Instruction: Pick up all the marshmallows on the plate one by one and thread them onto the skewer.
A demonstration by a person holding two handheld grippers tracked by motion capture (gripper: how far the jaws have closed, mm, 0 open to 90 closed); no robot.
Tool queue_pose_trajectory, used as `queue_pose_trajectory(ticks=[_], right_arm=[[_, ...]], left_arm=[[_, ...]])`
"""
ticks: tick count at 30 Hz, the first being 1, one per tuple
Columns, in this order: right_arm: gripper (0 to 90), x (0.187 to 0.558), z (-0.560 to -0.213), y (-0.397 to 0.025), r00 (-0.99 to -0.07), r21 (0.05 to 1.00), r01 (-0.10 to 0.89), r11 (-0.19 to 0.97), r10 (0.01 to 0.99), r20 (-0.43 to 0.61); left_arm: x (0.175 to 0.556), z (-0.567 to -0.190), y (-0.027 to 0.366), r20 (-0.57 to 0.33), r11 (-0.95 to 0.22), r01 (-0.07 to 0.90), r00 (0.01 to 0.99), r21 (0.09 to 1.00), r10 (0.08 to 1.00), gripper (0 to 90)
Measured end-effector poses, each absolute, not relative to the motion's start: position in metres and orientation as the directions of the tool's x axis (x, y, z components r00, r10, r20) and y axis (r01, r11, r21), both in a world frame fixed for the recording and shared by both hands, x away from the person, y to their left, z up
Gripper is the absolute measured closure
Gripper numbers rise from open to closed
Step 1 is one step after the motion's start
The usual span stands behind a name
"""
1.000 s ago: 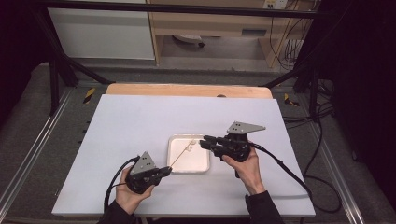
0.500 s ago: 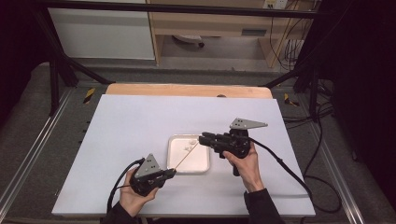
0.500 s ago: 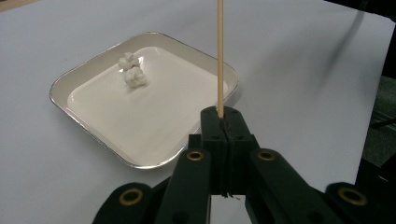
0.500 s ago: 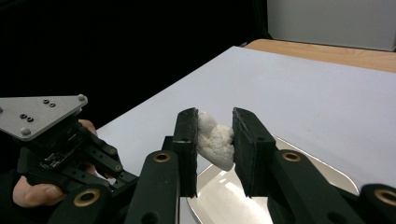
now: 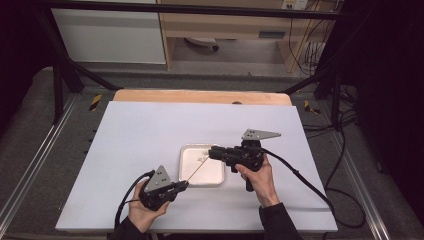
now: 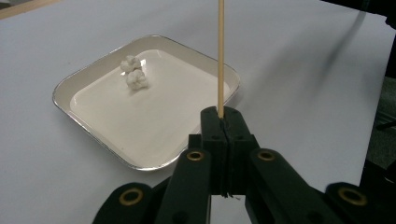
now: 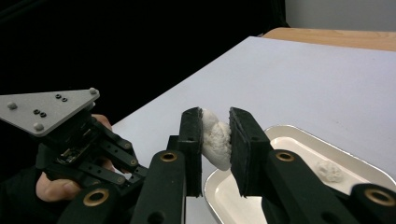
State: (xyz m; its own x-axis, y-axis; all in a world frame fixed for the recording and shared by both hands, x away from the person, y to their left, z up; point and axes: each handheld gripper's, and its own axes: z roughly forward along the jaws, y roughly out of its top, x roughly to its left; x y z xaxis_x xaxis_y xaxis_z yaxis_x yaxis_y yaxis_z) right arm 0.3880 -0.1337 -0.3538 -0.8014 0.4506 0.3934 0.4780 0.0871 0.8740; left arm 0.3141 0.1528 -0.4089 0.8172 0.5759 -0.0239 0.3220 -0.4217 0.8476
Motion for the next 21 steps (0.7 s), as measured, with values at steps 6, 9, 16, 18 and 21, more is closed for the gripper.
queue_pose_trajectory(ticks=[6,9,16,18,21], right_arm=[[77.7,0.3854,-0.3565,-0.1302,-0.806,0.874,0.478,0.083,0.436,0.4],[78.3,0.3844,-0.3579,-0.1291,-0.808,0.875,0.475,0.089,0.439,0.393],[79.7,0.3809,-0.3615,-0.1252,-0.813,0.88,0.465,0.093,0.439,0.383],[80.0,0.3802,-0.3622,-0.1244,-0.814,0.88,0.466,0.094,0.435,0.385],[80.3,0.3788,-0.3625,-0.124,-0.82,0.883,0.46,0.095,0.426,0.381]], left_arm=[[0.3129,-0.4097,0.1527,-0.014,-0.419,0.311,0.816,0.853,0.578,88.8],[0.3125,-0.4095,0.1528,-0.008,-0.423,0.309,0.815,0.852,0.579,88.8],[0.3128,-0.4118,0.1519,-0.004,-0.428,0.311,0.813,0.849,0.582,88.8],[0.3126,-0.4122,0.152,-0.004,-0.426,0.31,0.812,0.85,0.584,88.8],[0.3111,-0.4115,0.1515,-0.002,-0.425,0.304,0.815,0.853,0.579,88.8]])
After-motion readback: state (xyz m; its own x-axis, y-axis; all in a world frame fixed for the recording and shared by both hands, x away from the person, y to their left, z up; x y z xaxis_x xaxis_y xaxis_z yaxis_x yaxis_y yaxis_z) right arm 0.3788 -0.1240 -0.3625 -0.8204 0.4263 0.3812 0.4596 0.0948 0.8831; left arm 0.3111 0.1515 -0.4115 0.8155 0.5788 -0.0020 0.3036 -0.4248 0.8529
